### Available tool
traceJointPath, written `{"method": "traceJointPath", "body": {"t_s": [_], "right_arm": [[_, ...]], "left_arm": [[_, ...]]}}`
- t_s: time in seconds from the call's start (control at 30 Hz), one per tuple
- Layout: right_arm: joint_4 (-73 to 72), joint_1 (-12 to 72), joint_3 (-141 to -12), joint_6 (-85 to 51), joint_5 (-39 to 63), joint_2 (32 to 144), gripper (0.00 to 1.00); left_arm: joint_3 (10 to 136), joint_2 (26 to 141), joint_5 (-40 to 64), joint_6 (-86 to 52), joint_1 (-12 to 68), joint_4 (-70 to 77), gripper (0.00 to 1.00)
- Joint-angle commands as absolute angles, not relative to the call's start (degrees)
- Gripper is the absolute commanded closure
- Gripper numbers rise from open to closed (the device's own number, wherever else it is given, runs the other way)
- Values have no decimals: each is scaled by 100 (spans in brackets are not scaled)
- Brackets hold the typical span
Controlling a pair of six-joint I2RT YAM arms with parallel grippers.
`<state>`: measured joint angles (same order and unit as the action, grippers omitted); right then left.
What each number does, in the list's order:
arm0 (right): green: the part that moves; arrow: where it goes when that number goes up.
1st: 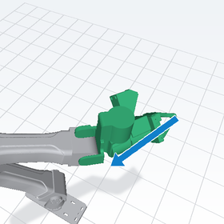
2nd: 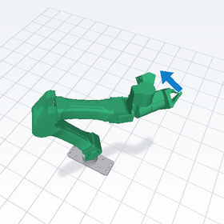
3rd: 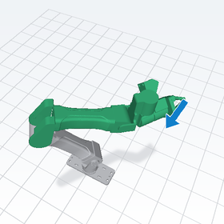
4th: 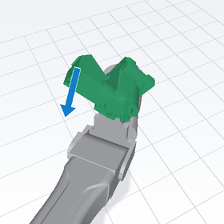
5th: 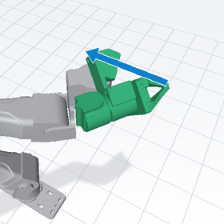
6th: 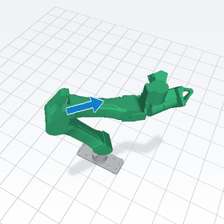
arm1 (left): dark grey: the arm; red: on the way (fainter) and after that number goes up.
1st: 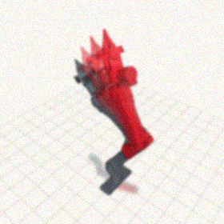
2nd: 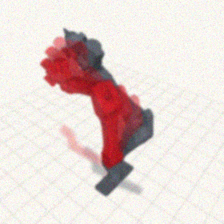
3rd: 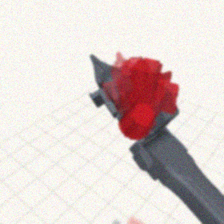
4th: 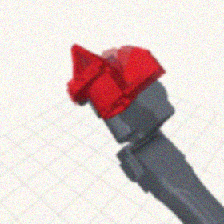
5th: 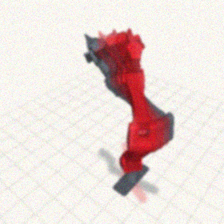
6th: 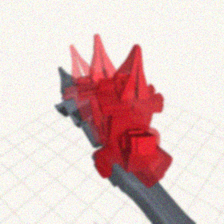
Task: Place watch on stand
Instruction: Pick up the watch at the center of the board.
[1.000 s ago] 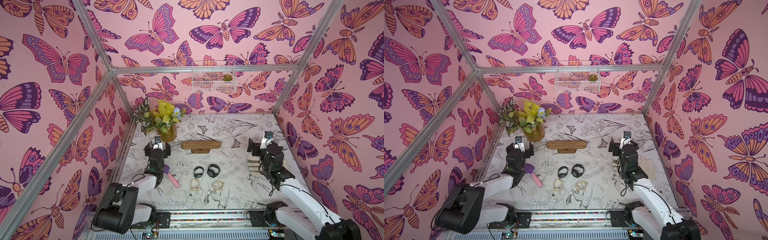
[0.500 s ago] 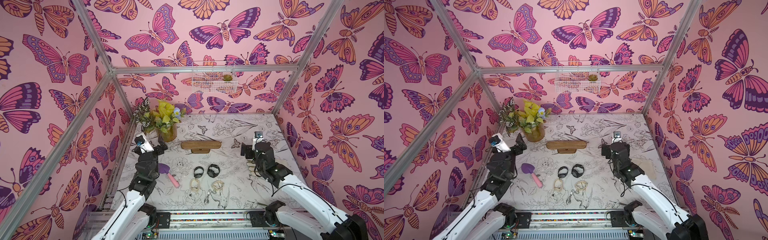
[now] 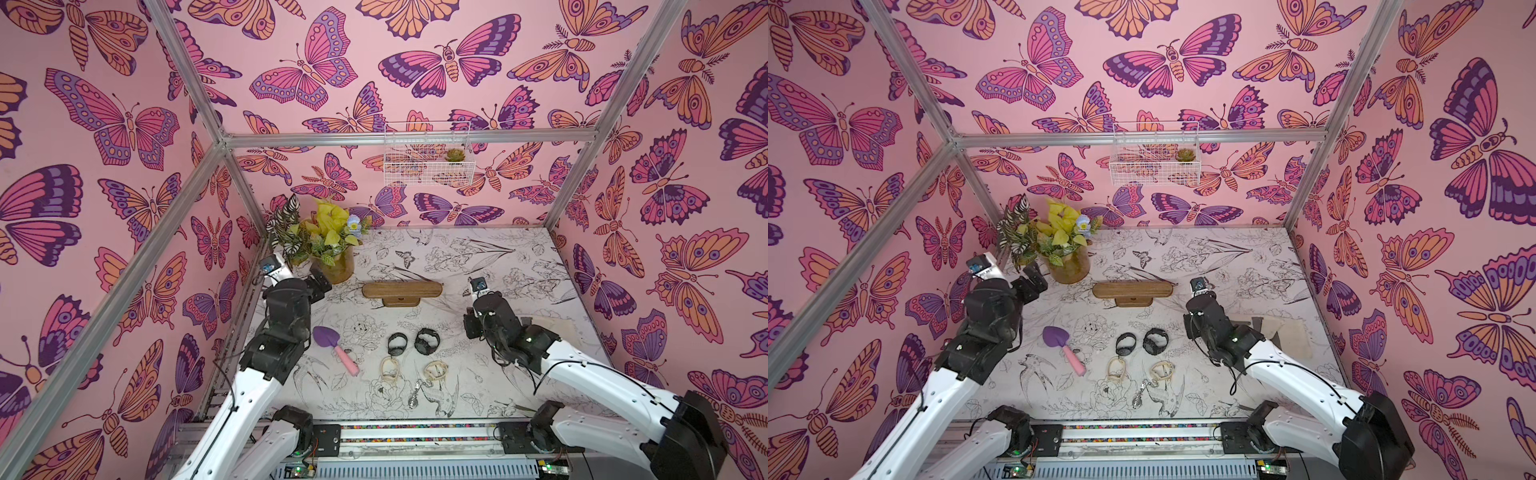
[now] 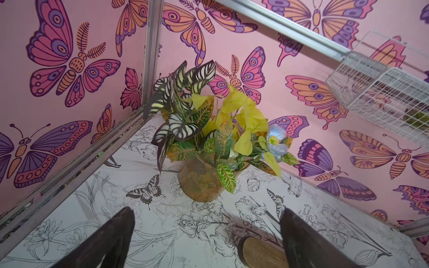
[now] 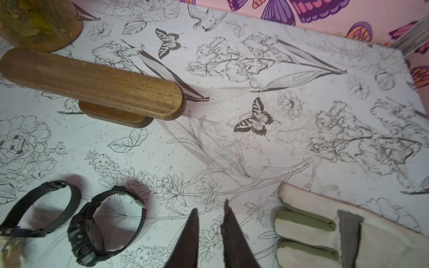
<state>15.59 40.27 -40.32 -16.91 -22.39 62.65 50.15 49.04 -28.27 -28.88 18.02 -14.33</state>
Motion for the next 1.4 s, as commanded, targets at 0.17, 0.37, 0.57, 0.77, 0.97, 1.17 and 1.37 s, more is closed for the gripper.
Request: {"method": "traceJointPath", "body": {"t_s": [0.17,0.37,0.57,0.77,0.97,1.17,1.37], "right_arm": [[1979,4081,-3937,-1985,-1602,6231,97],[2183,4087,-3944,-1960,-1239,6362,94],[2287,4080,-4060,-1976,-784,6636,90],[2267,4085,-4185,-2108,-615,6986,87],[2260,4085,-4391,-2176,-710,7286,85],[2372,4082,-4732,-2283,-784,7710,85],[2399,4078,-4993,-2354,-768,7977,84]], "left_arm": [[4926,5058,-2281,-3197,1802,-1917,0],[4843,5091,-1526,-2788,1802,-1793,20],[4934,5240,-678,-2721,1802,-2059,33],[4789,5488,64,-3024,1850,-2379,37],[4437,5676,185,-3211,2187,-2367,38],[4403,6095,110,-3374,2605,-2372,36],[4475,6599,1,-3494,3078,-2356,34]]}}
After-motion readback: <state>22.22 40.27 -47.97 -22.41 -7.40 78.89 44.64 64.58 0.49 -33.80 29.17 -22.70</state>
